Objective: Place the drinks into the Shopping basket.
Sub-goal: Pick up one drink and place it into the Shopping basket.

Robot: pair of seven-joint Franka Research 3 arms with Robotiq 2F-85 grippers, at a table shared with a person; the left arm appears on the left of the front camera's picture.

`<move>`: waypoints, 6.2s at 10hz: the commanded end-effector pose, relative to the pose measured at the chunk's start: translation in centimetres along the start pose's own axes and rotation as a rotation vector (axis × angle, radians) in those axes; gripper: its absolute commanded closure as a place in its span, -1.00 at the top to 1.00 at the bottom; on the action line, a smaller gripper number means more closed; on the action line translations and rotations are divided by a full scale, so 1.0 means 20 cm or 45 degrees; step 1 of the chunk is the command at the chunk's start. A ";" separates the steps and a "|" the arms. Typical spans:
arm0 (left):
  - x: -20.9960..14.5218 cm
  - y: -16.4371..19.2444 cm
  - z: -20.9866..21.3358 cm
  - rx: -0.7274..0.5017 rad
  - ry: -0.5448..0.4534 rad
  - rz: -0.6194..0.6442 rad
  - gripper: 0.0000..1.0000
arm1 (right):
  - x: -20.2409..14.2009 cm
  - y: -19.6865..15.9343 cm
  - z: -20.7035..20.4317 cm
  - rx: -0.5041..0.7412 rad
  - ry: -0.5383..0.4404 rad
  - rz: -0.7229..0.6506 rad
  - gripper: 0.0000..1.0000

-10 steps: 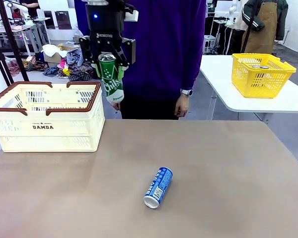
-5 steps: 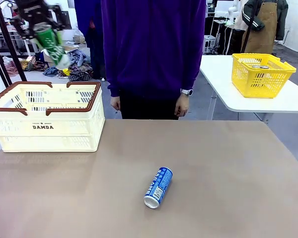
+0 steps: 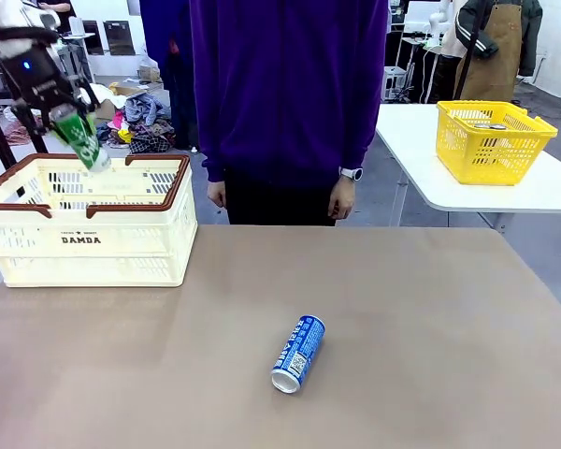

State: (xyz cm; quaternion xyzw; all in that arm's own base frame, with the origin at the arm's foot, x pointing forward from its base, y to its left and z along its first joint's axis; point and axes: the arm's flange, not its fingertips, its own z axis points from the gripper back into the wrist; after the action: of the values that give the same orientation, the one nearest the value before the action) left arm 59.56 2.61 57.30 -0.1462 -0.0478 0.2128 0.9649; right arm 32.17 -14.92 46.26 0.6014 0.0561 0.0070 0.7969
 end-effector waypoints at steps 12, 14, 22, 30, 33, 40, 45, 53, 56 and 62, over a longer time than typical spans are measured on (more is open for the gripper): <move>0.06 0.20 -0.61 0.250 0.181 -0.079 -1.00 | -0.01 0.02 0.00 -0.002 0.010 -0.016 1.00; 0.07 0.19 -0.62 0.252 0.200 -0.070 0.11 | -0.01 0.02 0.00 -0.002 0.010 -0.016 1.00; 0.06 0.19 -0.53 0.214 0.141 -0.060 1.00 | -0.01 0.02 0.00 -0.002 0.010 -0.016 1.00; -0.60 0.21 0.51 -0.588 0.142 -0.248 1.00 | -0.01 0.02 0.00 -0.002 0.010 -0.016 1.00; -0.65 0.90 0.23 -1.349 0.206 -0.106 1.00 | -0.01 0.02 0.00 -0.002 0.010 -0.016 1.00; -0.68 1.31 -0.14 -1.594 0.194 -0.066 1.00 | -0.01 0.02 0.00 -0.002 0.010 -0.016 1.00; -0.68 1.31 -0.14 -1.594 0.194 -0.066 1.00 | -0.01 0.02 0.00 -0.002 0.010 -0.016 1.00; -0.68 1.31 -0.14 -1.594 0.194 -0.066 1.00 | -0.01 0.02 0.00 -0.002 0.010 -0.016 1.00; -0.66 1.31 -0.14 -1.598 0.196 -0.076 1.00 | -0.01 0.02 0.00 -0.002 0.010 -0.016 1.00; -1.20 -0.26 -0.17 -0.604 0.453 -0.368 1.00 | -0.01 0.02 0.00 -0.002 0.010 -0.016 1.00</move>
State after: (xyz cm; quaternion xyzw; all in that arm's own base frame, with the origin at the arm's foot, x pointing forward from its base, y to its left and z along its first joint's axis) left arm 37.63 -10.96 56.05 -0.4529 0.0011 0.0718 0.8887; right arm 32.20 -14.84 46.28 0.6010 0.0570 0.0079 0.7972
